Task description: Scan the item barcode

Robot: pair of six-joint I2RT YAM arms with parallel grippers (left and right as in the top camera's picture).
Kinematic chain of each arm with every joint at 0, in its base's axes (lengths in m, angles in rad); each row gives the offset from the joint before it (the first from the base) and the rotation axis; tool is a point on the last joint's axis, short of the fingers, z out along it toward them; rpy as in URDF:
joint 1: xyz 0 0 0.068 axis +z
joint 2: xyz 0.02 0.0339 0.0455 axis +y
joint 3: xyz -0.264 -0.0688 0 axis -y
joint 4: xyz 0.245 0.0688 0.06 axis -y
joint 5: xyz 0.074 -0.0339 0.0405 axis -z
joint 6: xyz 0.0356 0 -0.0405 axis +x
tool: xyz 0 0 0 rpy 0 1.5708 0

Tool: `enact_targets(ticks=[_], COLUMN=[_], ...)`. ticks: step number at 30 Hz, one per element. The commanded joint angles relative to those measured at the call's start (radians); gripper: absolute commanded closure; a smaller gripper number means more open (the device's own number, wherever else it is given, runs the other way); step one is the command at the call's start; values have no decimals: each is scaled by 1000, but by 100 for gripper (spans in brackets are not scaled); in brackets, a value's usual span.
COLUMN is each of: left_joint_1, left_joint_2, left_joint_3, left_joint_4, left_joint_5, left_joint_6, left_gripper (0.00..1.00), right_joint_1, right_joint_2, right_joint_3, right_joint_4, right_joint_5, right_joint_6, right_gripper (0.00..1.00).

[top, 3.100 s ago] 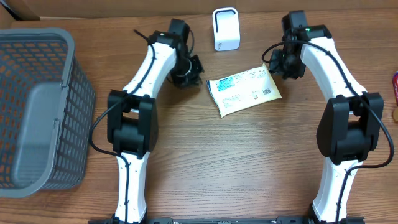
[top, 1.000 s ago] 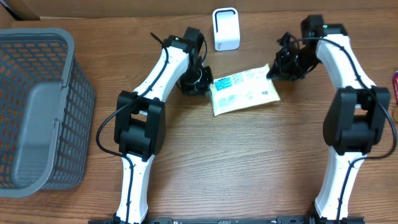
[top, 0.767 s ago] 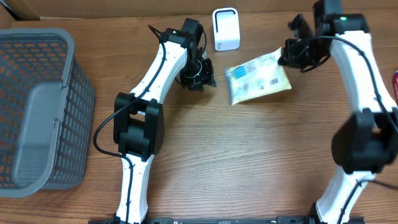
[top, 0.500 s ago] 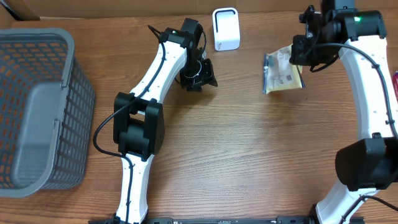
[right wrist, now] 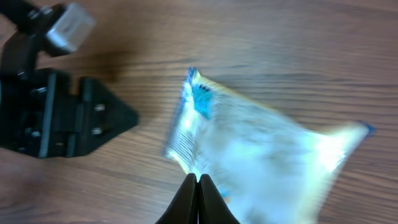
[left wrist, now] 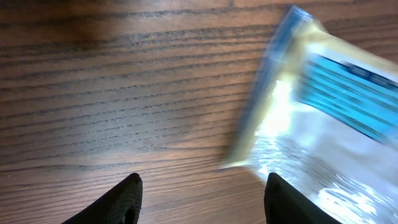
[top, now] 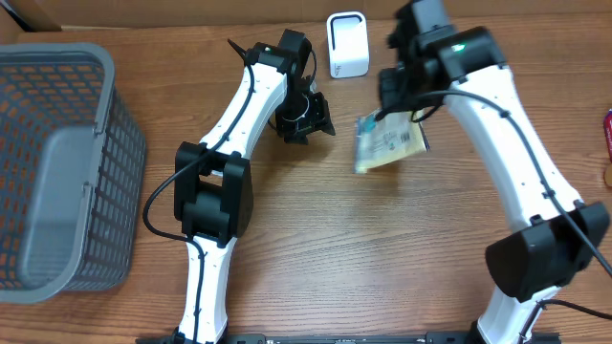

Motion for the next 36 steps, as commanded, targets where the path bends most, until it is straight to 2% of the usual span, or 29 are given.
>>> enact_targets(ticks=[1, 6, 10, 12, 13, 14, 16, 17, 18, 23, 30, 36], left_joint_1=[11, 2, -15, -22, -24, -29, -35, -36, -38, -44, -49, -76], left_joint_2=[-26, -25, -25, -24, -24, -22, -15, -10, -2, 45, 134, 178], left_joint_3=[19, 19, 19, 19, 19, 19, 18, 18, 16, 13, 13, 13], left_joint_4=[-8, 1, 0, 1, 5, 18, 41, 51, 68, 129, 188, 192], left_joint_5=[0, -3, -57, -77, -77, -77, -76, -75, -68, 38, 158, 164], left_joint_6=[34, 34, 34, 33, 33, 32, 33, 33, 33, 34, 33, 34], left_gripper=[45, 56, 70, 73, 73, 62, 41, 34, 29, 18, 19, 22], right_joint_1=[40, 43, 2, -33, -56, -96, -134, -150, -164, -223, -240, -240], right_joint_2=[27, 26, 26, 26, 27, 27, 27, 27, 27, 27, 31, 54], right_joint_3=[18, 19, 19, 19, 19, 19, 19, 19, 19, 17, 16, 5], right_joint_4=[14, 41, 12, -6, -16, -32, -47, -56, -64, -93, -87, -65], right_joint_5=[10, -18, -17, -17, -17, -18, -18, -22, -26, -32, -32, -31], right_joint_6=[61, 85, 82, 81, 81, 81, 81, 81, 81, 77, 74, 74], right_gripper=[96, 96, 96, 89, 77, 57, 40, 32, 29, 20, 17, 17])
